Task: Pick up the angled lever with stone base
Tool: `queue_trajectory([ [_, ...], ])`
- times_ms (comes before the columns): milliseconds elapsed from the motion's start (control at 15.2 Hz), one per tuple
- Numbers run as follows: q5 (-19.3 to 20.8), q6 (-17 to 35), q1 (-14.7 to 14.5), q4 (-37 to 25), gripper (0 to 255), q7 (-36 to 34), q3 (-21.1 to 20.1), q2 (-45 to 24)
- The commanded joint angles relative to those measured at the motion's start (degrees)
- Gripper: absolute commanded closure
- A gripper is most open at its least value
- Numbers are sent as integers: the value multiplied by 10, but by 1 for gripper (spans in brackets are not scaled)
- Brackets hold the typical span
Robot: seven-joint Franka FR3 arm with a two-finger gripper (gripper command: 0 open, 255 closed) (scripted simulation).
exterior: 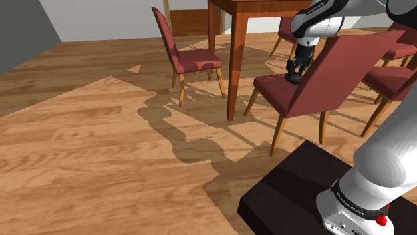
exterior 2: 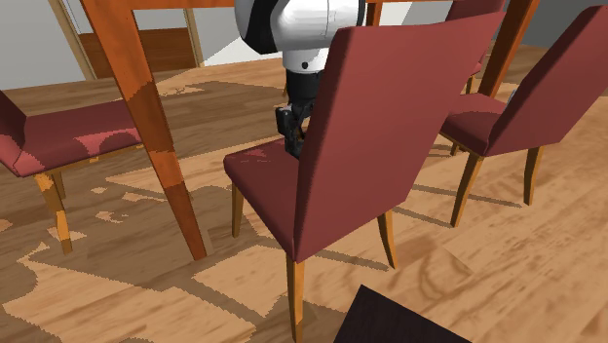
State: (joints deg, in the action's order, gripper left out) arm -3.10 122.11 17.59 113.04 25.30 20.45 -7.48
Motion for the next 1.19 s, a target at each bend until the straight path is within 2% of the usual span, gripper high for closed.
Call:
queue_trajectory([
  [0,1,0,-2,10,255,-1,-2,2],
  [264,-1,-1,1,5,255,4,0,-3],
  [1122,13,-95,-2,-60,255,-6,1,28],
])
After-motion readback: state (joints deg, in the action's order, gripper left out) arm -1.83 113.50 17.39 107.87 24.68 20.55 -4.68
